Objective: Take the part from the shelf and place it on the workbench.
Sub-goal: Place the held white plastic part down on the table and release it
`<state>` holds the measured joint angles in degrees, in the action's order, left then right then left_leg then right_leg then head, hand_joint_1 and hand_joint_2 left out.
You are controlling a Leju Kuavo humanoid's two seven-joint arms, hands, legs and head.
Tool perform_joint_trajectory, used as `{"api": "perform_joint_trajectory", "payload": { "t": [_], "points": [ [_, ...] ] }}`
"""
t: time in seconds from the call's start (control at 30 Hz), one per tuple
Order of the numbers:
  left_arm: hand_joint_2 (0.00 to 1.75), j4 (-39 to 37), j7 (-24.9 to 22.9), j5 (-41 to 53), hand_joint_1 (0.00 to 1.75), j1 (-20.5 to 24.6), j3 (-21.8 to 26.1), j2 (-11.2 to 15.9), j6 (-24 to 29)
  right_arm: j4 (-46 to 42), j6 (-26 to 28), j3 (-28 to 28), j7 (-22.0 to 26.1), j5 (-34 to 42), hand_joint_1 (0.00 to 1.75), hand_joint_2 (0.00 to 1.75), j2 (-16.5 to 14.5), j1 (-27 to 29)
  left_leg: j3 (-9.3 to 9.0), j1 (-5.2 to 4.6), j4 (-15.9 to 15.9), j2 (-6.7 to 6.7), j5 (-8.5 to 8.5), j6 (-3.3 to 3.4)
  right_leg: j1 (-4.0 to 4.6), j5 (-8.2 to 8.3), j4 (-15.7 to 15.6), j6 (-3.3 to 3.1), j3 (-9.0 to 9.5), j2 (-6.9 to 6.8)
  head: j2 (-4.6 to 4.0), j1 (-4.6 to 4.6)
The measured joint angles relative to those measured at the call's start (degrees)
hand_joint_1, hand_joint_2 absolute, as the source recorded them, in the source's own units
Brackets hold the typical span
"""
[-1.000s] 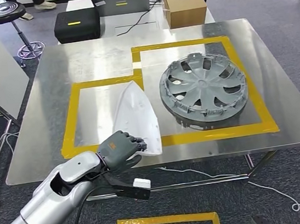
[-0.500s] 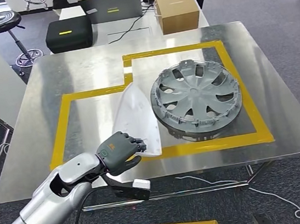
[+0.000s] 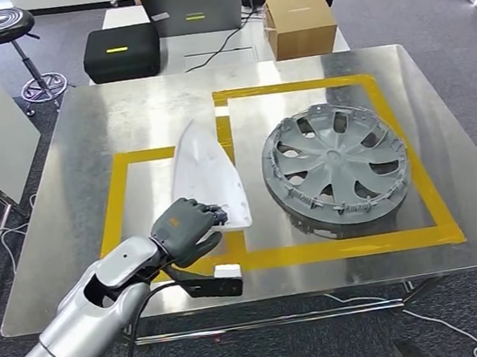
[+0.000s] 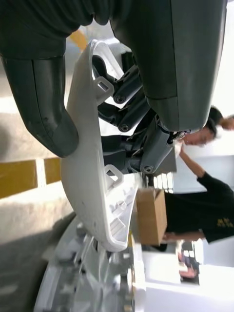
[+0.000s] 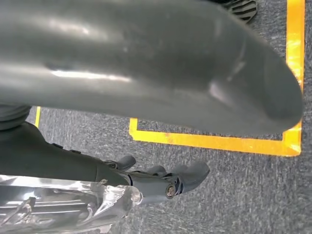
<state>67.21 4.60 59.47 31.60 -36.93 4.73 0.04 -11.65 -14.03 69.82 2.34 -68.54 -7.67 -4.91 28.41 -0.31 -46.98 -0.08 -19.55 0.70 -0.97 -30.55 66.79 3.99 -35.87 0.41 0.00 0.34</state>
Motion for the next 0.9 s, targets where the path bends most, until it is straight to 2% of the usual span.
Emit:
{"api": "perform_joint_trajectory", "payload": {
  "t": [0.07,0.1,0.13,0.17,0.2,0.23,0.3,0.33,0.37,0.47,0.53,0.57,0.6,0.67,0.7,0.73,0.9],
  "points": [
    [1.75,-2.55,-0.08,0.59,1.75,1.02,1.91,-0.99,0.31,0.0,0.01,-0.47,-0.01,-0.37,0.0,0.0,0.01,-0.03,-0.78,-0.1,0.0,-0.05,-0.5,-0.18,0.35,5.56,-8.67,-0.64,3.15,0.1,-0.01,0.01],
    [1.75,-3.96,-0.04,1.22,1.75,1.79,2.93,-1.45,0.79,0.0,0.01,-0.73,-0.04,-0.47,0.0,0.0,0.01,-0.06,-0.98,-0.23,-0.11,-0.1,-0.78,-0.36,0.4,7.83,-12.98,-0.9,4.88,0.16,-0.01,0.1],
    [1.75,-5.36,-0.01,2.12,1.75,2.57,4.02,-1.83,1.55,0.0,0.0,-0.97,-0.1,-0.57,0.0,0.0,0.01,-0.09,-1.08,-0.38,-0.17,-0.16,-0.99,-0.49,0.34,9.37,-15.92,-1.02,6.06,0.24,-0.01,0.09],
    [1.75,-6.7,0.03,3.09,1.75,3.27,5.18,-2.13,2.48,0.0,-0.01,-1.17,-0.15,-0.67,0.0,0.0,0.0,-0.1,-1.07,-0.58,-0.22,-0.22,-1.12,-0.42,0.23,10.14,-17.43,-0.94,6.62,0.3,-0.01,0.02],
    [1.75,-7.86,0.03,4.05,1.75,3.84,6.32,-2.35,3.33,0.0,-0.02,-1.29,-0.21,-0.77,0.0,0.0,-0.01,-0.12,-1.02,-0.77,-0.28,-0.26,-1.19,-0.01,0.12,10.49,-17.96,-0.84,6.78,0.32,0.0,-0.06],
    [1.75,-8.86,-0.06,4.82,1.75,4.3,7.51,-2.47,4.01,0.0,-0.02,-1.37,-0.24,-0.85,0.0,0.0,-0.02,-0.11,-0.97,-0.86,-0.22,-0.26,-1.15,0.81,0.05,10.61,-17.9,-0.73,6.67,0.39,0.0,-0.22],
    [1.75,-10.69,-0.42,5.8,1.75,5.22,9.85,-2.63,4.58,0.0,-0.01,-1.46,-0.27,-0.89,0.0,0.0,-0.02,-0.11,-0.79,-1.0,-0.23,-0.26,-1.01,2.9,0.09,10.67,-17.87,-0.74,6.42,0.54,0.0,-0.28],
    [1.75,-11.63,-0.68,6.17,1.75,5.71,11.01,-2.68,4.67,0.0,0.0,-1.49,-0.34,-0.9,0.0,0.0,-0.02,-0.1,-0.71,-1.04,-0.23,-0.26,-0.94,3.6,0.13,10.69,-17.87,-0.79,6.32,0.62,0.0,-0.29],
    [1.75,-12.59,-0.9,6.5,1.75,6.15,12.11,-2.72,4.68,0.0,0.01,-1.54,-0.43,-0.91,0.0,0.0,-0.01,-0.1,-0.66,-1.05,-0.23,-0.26,-0.87,3.97,0.2,10.69,-17.87,-0.86,6.25,0.69,0.0,-0.28],
    [1.75,-15.45,-1.41,7.81,1.75,7.22,14.95,-2.73,4.54,0.0,0.01,-1.81,-0.72,-0.95,0.0,0.0,-0.01,-0.09,-0.63,-0.99,-0.22,-0.25,-0.7,4.0,0.4,10.63,-17.88,-1.17,6.18,0.84,0.0,-0.27],
    [1.75,-17.53,-1.52,9.06,1.75,7.98,16.52,-2.74,4.46,0.0,-0.01,-1.99,-0.8,-1.0,0.0,0.0,-0.01,-0.12,-0.6,-0.92,-0.12,-0.25,-0.57,3.47,0.48,10.58,-17.88,-1.38,6.16,0.85,0.0,-0.27],
    [1.75,-18.68,-1.56,9.71,1.75,8.37,17.29,-2.74,4.47,0.0,-0.02,-2.11,-0.75,-1.02,0.0,0.0,-0.01,-0.14,-0.61,-0.86,0.01,-0.25,-0.54,2.84,0.51,10.55,-17.87,-1.46,6.12,0.85,0.0,-0.26],
    [1.75,-19.86,-1.69,10.33,1.75,8.74,18.1,-2.74,4.52,0.0,-0.03,-2.23,-0.59,-1.03,0.0,0.0,-0.01,-0.16,-0.63,-0.76,0.19,-0.25,-0.55,1.87,0.55,10.54,-17.85,-1.54,6.05,0.85,0.0,-0.26],
    [1.75,-22.22,-1.97,11.38,1.75,9.25,19.79,-2.74,4.8,0.0,-0.04,-2.39,-0.15,-1.0,0.0,0.0,-0.01,-0.18,-0.67,-0.46,0.53,-0.25,-0.64,-0.66,0.65,10.54,-17.77,-1.62,5.86,0.85,-0.01,-0.24],
    [1.75,-23.33,-2.06,11.78,1.75,9.36,20.62,-2.74,4.98,0.0,-0.04,-2.42,0.04,-0.96,0.0,0.0,-0.01,-0.18,-0.66,-0.34,0.62,-0.25,-0.67,-1.58,0.68,10.54,-17.75,-1.64,5.79,0.85,-0.01,-0.24],
    [1.75,-24.37,-2.07,12.11,1.75,9.4,21.4,-2.72,5.14,0.0,-0.04,-2.43,0.16,-0.93,0.0,0.0,-0.01,-0.18,-0.63,-0.27,0.64,-0.25,-0.69,-2.08,0.69,10.56,-17.74,-1.66,5.76,0.84,-0.01,-0.23],
    [1.75,-28.25,-2.32,13.11,1.75,9.32,24.27,-2.61,5.5,0.0,-0.02,-2.44,-0.1,-0.55,0.0,0.0,0.02,-0.2,-0.47,-0.41,0.61,-0.28,-0.68,-2.08,0.54,10.68,-17.94,-1.7,5.77,0.75,0.0,-0.22]
  ]
}}
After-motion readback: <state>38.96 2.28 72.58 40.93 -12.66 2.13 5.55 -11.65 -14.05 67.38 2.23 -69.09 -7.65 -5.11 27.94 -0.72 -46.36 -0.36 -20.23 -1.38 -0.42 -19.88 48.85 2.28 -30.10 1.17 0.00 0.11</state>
